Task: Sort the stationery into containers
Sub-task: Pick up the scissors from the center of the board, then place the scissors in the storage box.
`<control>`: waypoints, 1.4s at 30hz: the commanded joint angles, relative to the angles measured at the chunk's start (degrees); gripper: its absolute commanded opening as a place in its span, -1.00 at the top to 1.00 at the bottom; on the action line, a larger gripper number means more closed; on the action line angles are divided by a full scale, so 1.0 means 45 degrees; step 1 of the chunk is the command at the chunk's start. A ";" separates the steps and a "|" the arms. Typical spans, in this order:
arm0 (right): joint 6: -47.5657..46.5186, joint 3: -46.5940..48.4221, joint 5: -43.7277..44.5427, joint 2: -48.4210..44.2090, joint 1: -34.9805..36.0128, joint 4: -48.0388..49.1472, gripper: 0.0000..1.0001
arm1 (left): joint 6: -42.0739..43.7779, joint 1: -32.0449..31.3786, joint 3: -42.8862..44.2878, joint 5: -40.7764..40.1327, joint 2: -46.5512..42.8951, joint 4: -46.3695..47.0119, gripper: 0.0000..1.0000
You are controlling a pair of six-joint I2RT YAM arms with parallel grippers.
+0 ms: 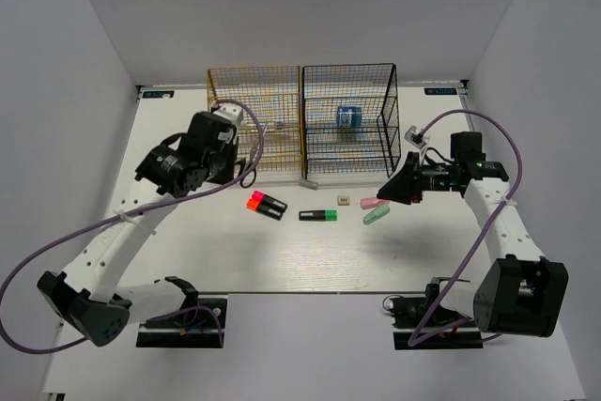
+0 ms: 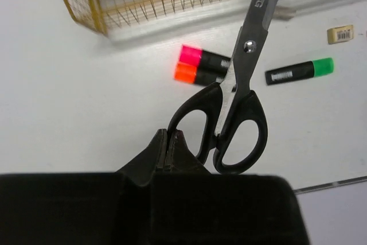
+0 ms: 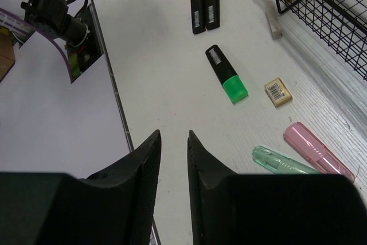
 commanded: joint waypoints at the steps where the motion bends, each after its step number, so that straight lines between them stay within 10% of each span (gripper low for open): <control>1: -0.0224 0.0504 -0.0559 -0.0004 -0.0141 -0.0292 0.43 | 0.3255 -0.0190 0.1830 -0.0865 0.0651 -0.1376 1.00; 8: -0.0204 0.0505 -0.0696 0.0133 -0.0141 -0.0311 0.43 | 1.1258 -0.0191 -0.1289 -0.1919 0.0125 0.7657 1.00; 16: -0.0262 0.0524 -0.0598 0.0367 -0.0141 -0.0291 0.43 | 1.3907 0.0102 -0.2018 -0.2524 0.2307 1.6275 1.00; 29: -0.0419 0.0563 -0.0500 0.0562 -0.0337 -0.0409 0.43 | 1.5373 0.0453 -0.1137 -0.3484 0.6294 1.9230 1.00; 42: -0.0712 0.0699 -0.0696 0.0836 -0.0551 -0.0799 0.40 | 1.4887 0.1157 -0.2112 -0.3601 0.6143 2.0031 1.00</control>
